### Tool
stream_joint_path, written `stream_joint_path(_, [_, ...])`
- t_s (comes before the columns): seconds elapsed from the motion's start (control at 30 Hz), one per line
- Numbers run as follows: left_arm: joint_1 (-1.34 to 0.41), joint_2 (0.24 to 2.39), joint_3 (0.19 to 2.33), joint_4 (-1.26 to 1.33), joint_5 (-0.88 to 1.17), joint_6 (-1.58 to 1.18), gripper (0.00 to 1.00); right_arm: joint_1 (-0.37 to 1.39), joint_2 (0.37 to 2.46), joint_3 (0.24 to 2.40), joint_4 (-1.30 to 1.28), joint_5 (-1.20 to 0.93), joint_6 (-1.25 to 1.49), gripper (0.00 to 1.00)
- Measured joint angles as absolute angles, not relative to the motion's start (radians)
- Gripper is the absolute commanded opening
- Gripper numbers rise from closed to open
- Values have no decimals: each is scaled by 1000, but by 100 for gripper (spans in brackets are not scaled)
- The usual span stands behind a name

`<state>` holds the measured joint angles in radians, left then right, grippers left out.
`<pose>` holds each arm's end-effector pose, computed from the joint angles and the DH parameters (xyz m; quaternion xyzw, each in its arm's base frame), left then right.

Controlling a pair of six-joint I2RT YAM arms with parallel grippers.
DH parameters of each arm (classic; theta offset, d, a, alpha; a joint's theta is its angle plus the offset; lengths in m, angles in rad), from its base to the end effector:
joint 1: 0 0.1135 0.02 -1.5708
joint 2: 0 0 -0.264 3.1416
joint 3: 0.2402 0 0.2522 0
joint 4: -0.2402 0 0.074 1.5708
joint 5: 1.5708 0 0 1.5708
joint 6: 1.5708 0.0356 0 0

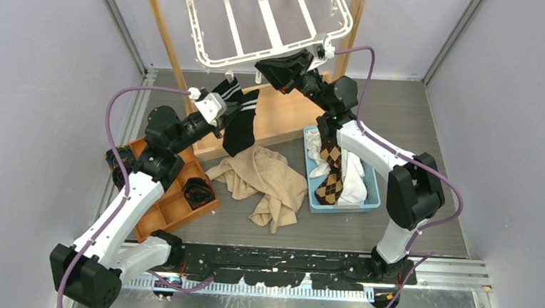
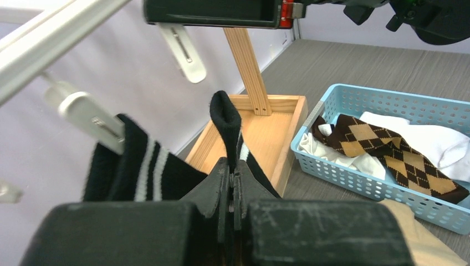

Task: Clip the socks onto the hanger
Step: Open the clamp at the hanger.

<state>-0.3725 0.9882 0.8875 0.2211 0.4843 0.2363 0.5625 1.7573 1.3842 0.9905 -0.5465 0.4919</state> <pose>0.2075 -0.0989 0.3817 0.3642 0.5605 -0.2081 0.7140 0.3319 0.2311 0.4000 -0.2552 0.4331 0.5375 0.6771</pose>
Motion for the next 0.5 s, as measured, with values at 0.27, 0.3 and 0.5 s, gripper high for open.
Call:
stream_joint_path(0.27, [-507, 988, 883, 189, 258, 327, 0, 592, 1711, 1387, 897, -496, 445, 13])
stream_joint_path(0.3, [-514, 988, 882, 186, 234, 331, 0, 596, 1707, 1387, 885, -488, 439, 13])
stream_joint_path(0.5, [-561, 988, 882, 181, 76, 344, 0, 632, 1676, 1399, 774, -415, 372, 12])
